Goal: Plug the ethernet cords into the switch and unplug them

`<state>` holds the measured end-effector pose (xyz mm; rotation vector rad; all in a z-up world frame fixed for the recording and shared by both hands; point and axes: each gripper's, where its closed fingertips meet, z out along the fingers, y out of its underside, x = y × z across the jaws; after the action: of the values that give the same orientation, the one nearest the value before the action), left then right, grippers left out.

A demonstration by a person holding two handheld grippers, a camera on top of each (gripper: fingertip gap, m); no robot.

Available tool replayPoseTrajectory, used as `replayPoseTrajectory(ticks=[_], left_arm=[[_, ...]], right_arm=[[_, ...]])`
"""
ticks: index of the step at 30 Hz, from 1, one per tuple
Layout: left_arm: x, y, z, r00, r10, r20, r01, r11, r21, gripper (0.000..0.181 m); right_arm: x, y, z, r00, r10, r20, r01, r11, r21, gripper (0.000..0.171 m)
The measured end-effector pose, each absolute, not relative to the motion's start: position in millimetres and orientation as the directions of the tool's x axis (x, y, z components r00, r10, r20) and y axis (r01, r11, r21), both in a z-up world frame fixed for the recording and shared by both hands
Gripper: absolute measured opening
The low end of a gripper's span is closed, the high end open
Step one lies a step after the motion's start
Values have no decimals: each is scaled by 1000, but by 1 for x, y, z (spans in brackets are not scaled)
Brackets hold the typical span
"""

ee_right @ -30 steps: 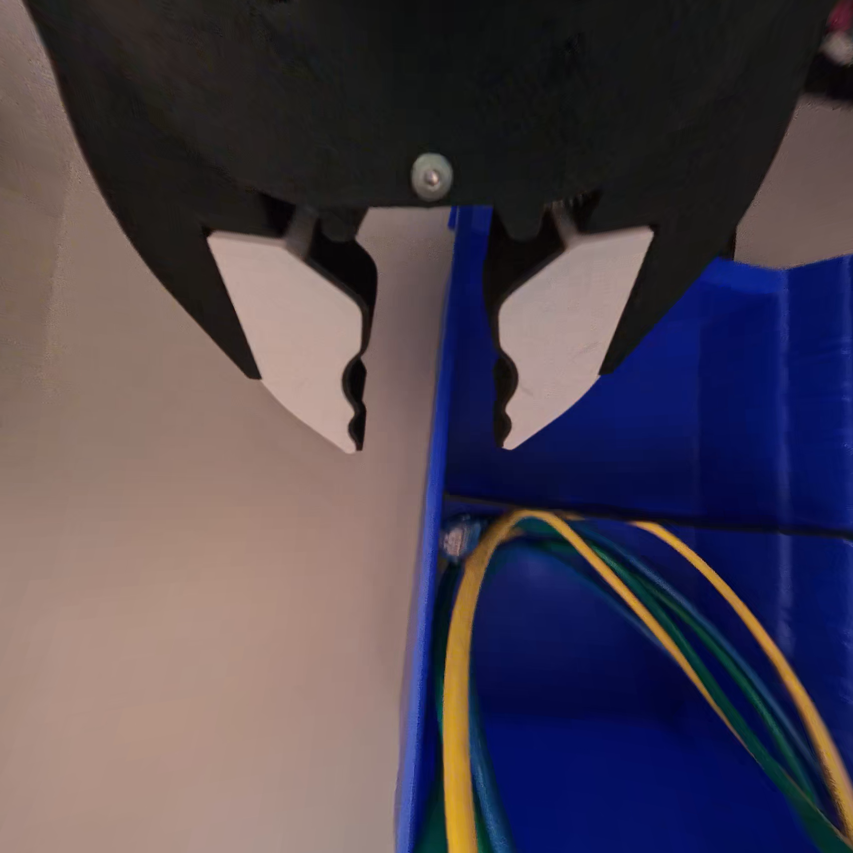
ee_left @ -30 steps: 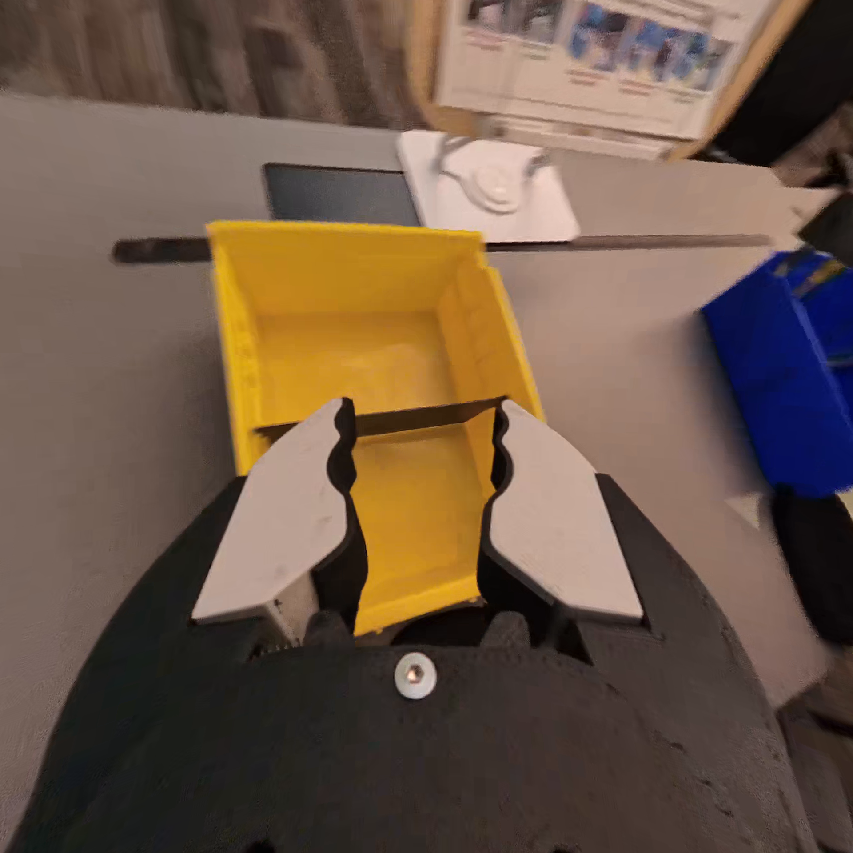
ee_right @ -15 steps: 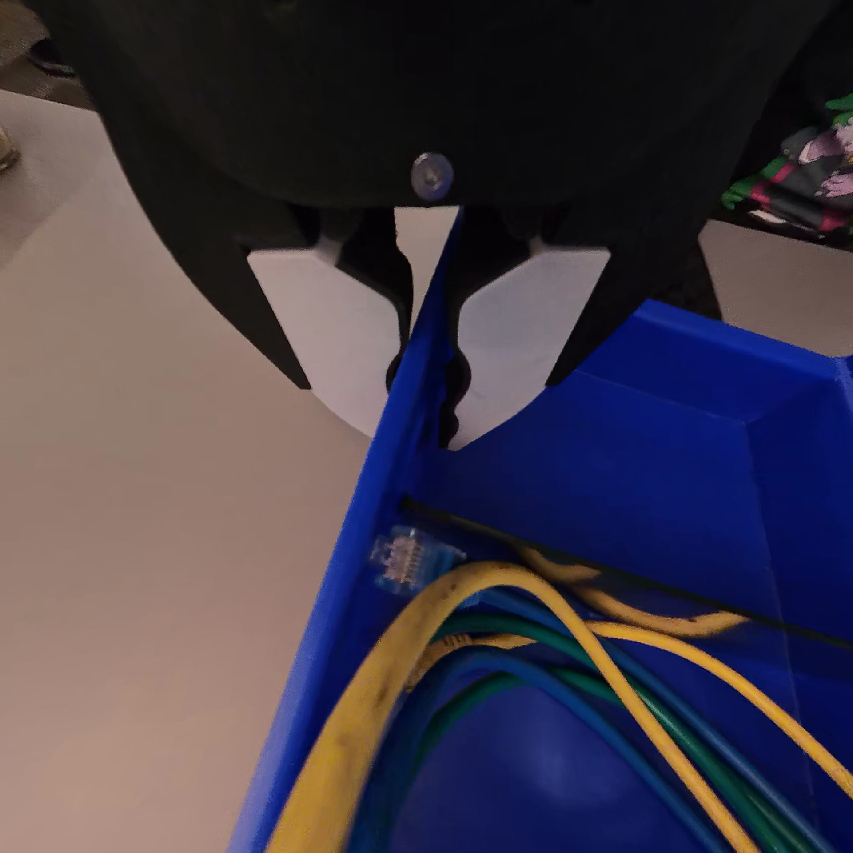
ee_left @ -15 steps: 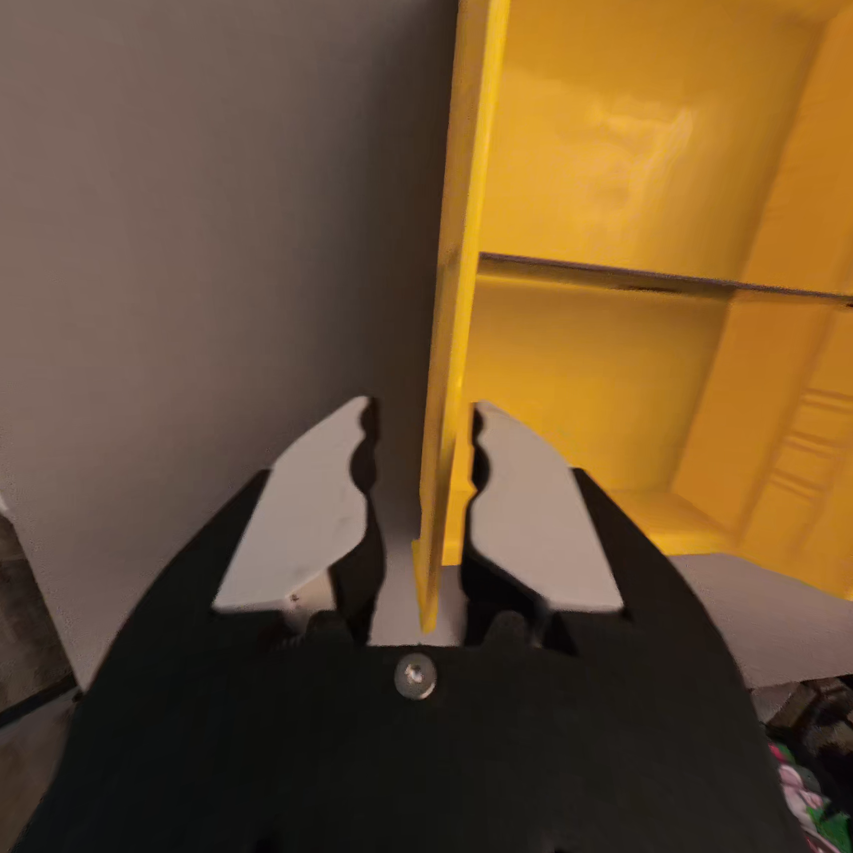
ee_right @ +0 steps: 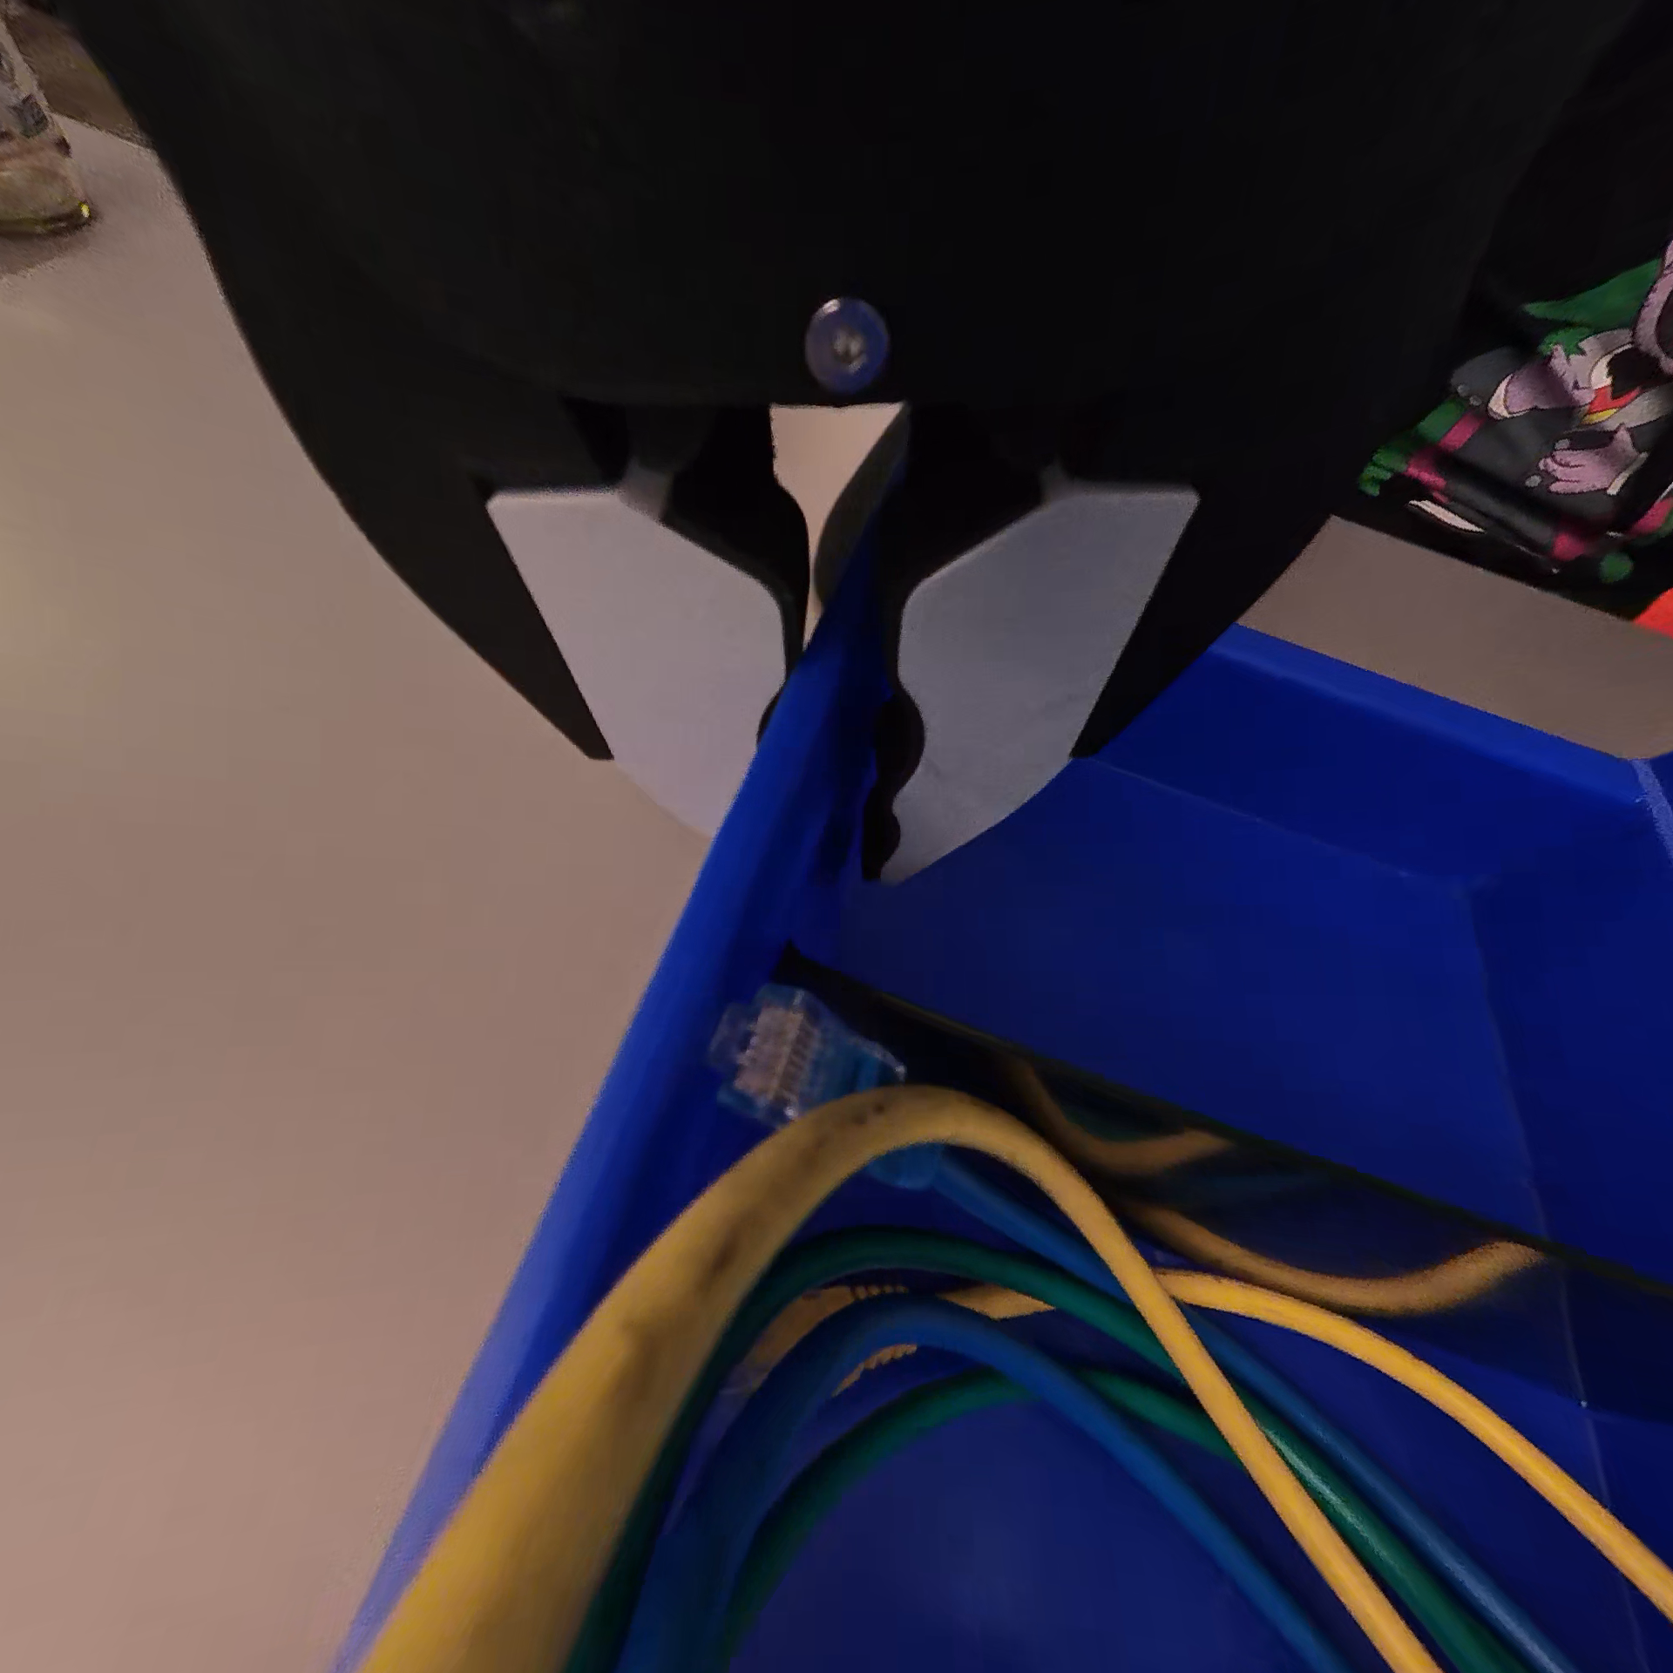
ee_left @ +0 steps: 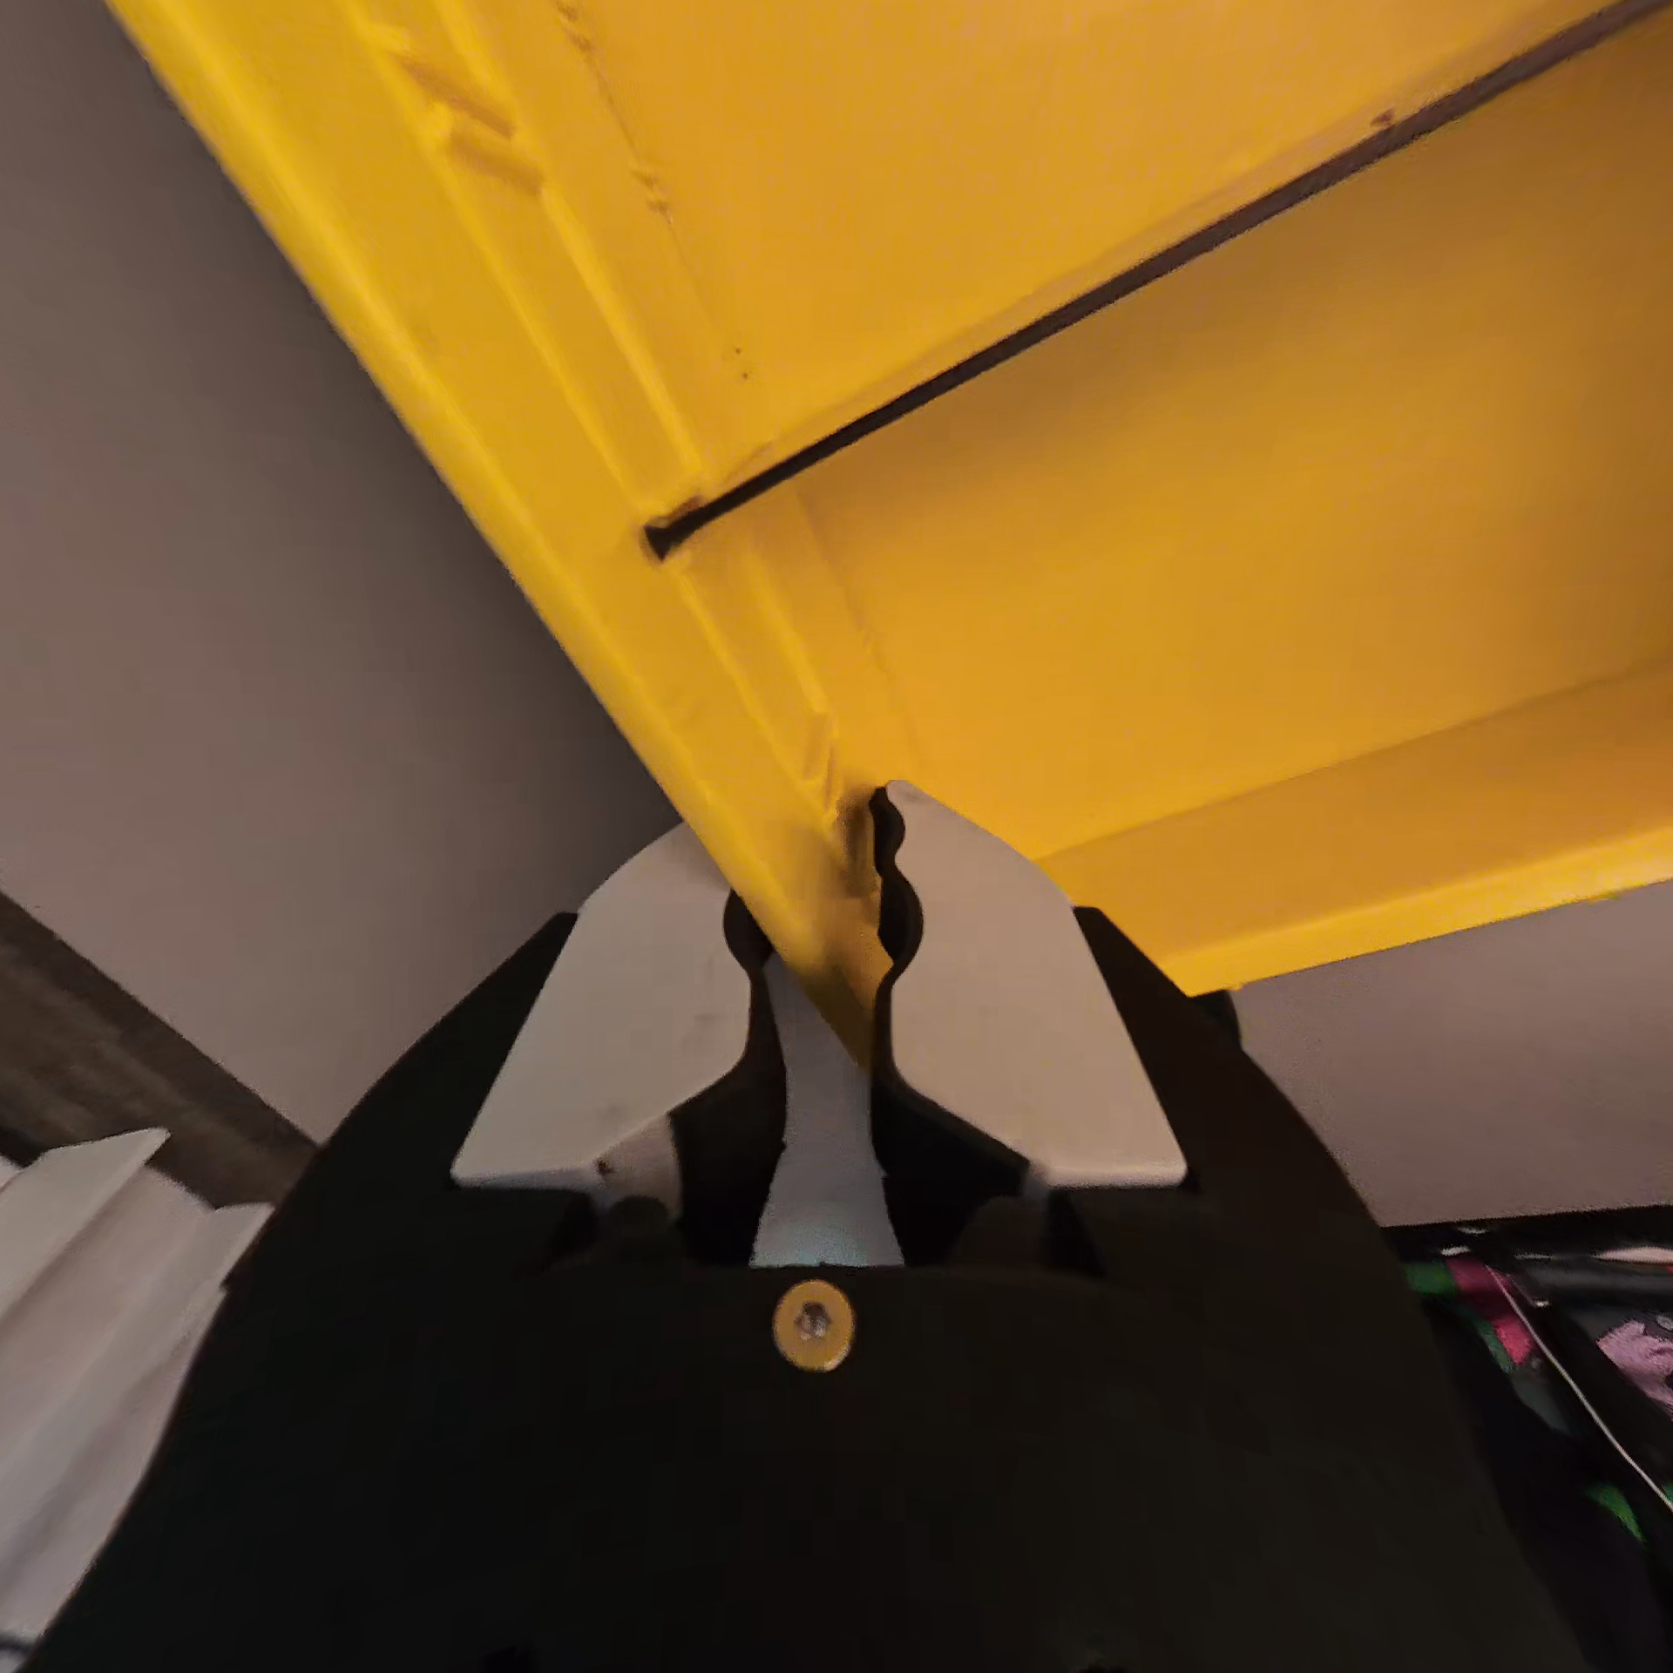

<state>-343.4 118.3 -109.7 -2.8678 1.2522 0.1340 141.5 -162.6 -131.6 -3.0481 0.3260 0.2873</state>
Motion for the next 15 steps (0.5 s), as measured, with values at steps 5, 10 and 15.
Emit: replayPoseTrajectory(ticks=[5, 10, 15], left_arm=[[-323, 100, -111, 583, -797, -155, -797, -598, 78, 29], [-324, 86, -110, 557, -824, -98, -819, -565, 98, 26], [-332, 83, -103, 544, -838, -40, -834, -545, 86, 24]], right_arm=[[110, -145, -131, 965, -176, -193, -185, -982, -30, 11], [101, -141, -122, 968, -168, -188, -186, -979, -83, 14], [116, -120, -48, 943, -323, -79, -318, -808, -496, 18]])
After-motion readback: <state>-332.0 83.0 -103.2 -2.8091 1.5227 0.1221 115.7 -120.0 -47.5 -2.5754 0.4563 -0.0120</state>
